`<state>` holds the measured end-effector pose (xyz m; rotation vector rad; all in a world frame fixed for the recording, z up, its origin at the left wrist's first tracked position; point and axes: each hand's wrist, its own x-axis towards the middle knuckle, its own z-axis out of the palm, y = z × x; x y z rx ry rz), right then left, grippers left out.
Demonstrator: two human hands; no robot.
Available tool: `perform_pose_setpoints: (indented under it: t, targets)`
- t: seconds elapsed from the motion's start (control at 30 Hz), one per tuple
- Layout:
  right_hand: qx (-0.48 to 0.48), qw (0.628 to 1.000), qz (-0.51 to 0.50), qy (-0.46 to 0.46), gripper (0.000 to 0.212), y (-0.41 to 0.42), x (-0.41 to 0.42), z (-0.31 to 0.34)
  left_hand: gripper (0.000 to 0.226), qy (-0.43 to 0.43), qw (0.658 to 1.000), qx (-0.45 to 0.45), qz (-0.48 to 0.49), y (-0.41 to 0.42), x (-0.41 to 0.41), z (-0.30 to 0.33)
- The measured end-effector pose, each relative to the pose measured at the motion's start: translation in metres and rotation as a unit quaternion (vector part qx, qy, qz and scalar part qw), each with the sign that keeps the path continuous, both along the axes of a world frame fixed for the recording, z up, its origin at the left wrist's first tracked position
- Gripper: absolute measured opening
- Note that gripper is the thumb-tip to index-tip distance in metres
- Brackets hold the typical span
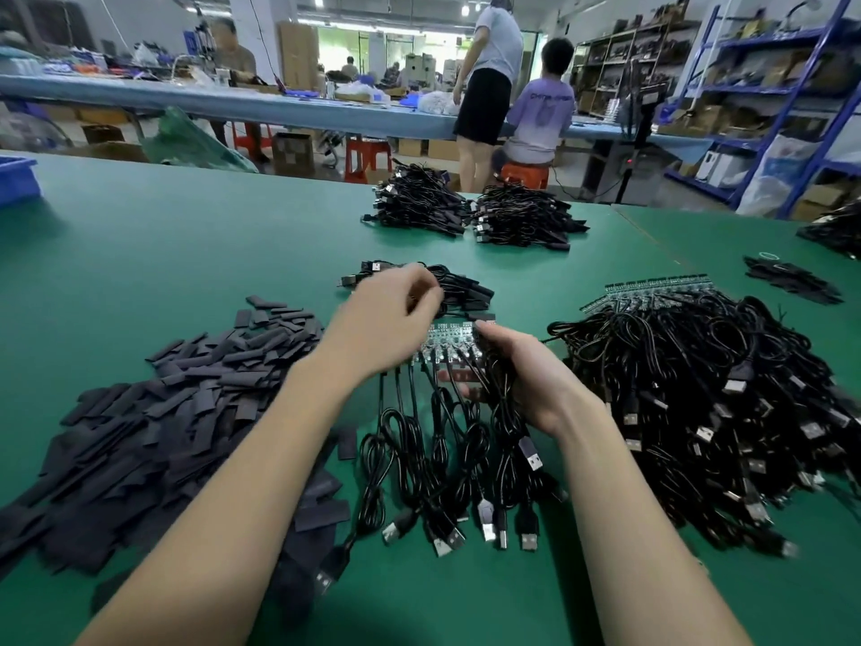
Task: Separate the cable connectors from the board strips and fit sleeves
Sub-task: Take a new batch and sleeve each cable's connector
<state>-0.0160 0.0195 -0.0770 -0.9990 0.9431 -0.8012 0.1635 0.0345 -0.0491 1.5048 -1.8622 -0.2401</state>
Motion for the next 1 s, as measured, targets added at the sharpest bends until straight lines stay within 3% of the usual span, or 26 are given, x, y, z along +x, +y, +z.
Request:
perform_pose_setpoints:
  t: [0.13,0.23,0.3,0.4,0.5,0.83,1.0]
  targets:
    - [-0.026,0.998,0.055,0.035,0.040,0.001,0.003,-0.003,0.020,-0.014,0.998,0.061,-0.031,-0.009,-0.013,-0.016]
    - [-0.047,0.986,0.055,0.153,0.063,-0.008,-0.001,-0.009,0.013,0.013,0.996,0.082,-0.034,-0.010,-0.008,-0.021]
    - [-0.095,0.977,0.011,0.191,0.055,-0.012,-0.005,-0.010,0.013,0.045,0.994,0.093,-0.042,-0.009,-0.005,-0.020]
    - [-0.167,0.972,-0.063,0.153,0.026,-0.014,-0.010,-0.011,0.014,0.074,0.992,0.092,-0.053,-0.006,-0.003,-0.017]
    - [-0.201,0.965,-0.083,0.143,0.013,-0.015,-0.011,-0.014,0.013,0.079,0.991,0.083,-0.063,-0.005,-0.002,-0.015]
    - [-0.243,0.961,-0.071,0.113,0.013,-0.015,-0.009,-0.012,0.012,0.137,0.980,0.070,-0.129,-0.002,0.002,-0.013]
    - [-0.180,0.982,-0.046,0.037,0.037,-0.009,-0.004,-0.013,0.012,0.169,0.966,0.089,-0.172,-0.001,0.007,-0.013]
